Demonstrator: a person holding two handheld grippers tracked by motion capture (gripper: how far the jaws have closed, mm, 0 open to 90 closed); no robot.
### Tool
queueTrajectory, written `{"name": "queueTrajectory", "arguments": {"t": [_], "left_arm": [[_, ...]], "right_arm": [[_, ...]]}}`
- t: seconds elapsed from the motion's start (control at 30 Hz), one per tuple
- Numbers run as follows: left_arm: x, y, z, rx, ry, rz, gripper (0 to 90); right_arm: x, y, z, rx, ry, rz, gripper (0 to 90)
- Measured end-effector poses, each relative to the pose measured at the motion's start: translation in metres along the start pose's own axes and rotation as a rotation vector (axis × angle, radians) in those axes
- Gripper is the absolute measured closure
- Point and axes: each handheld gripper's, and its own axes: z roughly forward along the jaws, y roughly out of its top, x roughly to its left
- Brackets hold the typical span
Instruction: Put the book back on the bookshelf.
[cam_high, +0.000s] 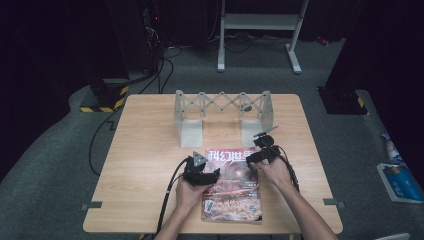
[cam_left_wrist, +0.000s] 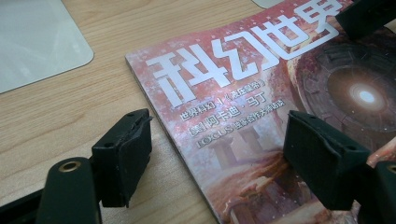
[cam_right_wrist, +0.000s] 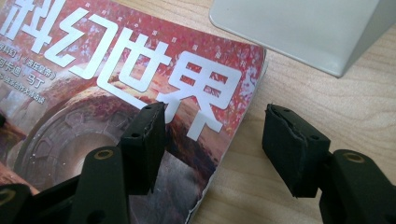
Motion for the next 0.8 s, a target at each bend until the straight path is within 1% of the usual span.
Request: {"name": "queueTrajectory", "arguments": {"t": [0.07, 0.1, 0.13, 0.3, 0.33, 0.37, 0.4, 0.47, 0.5, 0.53, 0.67, 0.8], "left_arm": [[0.0, 0.0, 0.0, 0.0, -0.001, 0.0, 23.7], [0.0, 0.0, 0.0, 0.0, 0.0, 0.0, 23.7], [0.0, 0.0, 0.0, -0.001, 0.001, 0.0, 23.8], [0.0, 0.0, 0.0, -0.002, 0.001, -0.001, 23.7], [0.0, 0.0, 0.0, -0.002, 0.001, 0.0, 23.8], [0.0, 0.0, 0.0, -0.003, 0.001, 0.0, 23.7], [0.0, -0.001, 0.0, -0.003, 0.001, 0.0, 23.7], [0.0, -0.001, 0.0, -0.004, 0.001, 0.0, 23.7], [0.0, -0.001, 0.0, -0.004, 0.0, 0.001, 23.8], [0.0, -0.001, 0.0, -0.004, 0.0, 0.003, 24.0], [-0.001, -0.001, 0.001, -0.008, -0.009, 0.01, 24.7], [-0.001, -0.001, 0.001, -0.013, -0.028, 0.018, 27.0]], "right_arm": [[0.0, 0.003, 0.0, 0.008, -0.009, -0.009, 39.2], [0.001, 0.004, 0.001, 0.008, -0.008, 0.0, 38.9], [0.001, 0.004, 0.002, 0.011, -0.01, -0.003, 38.6], [-0.001, 0.008, 0.006, 0.045, -0.004, 0.011, 36.6], [-0.001, 0.009, 0.006, 0.044, -0.005, 0.003, 36.6], [0.0, 0.012, 0.006, 0.058, -0.01, -0.003, 36.5], [0.001, 0.013, 0.007, 0.071, -0.008, 0.001, 36.5], [0.001, 0.015, 0.009, 0.07, 0.007, 0.003, 36.4], [0.001, 0.015, 0.01, 0.077, 0.014, 0.013, 36.1], [0.001, 0.016, 0.011, 0.074, 0.014, 0.02, 36.1], [0.003, 0.016, 0.011, 0.076, 0.013, 0.017, 36.3], [0.002, 0.017, 0.011, 0.08, 0.017, 0.017, 36.1]]}}
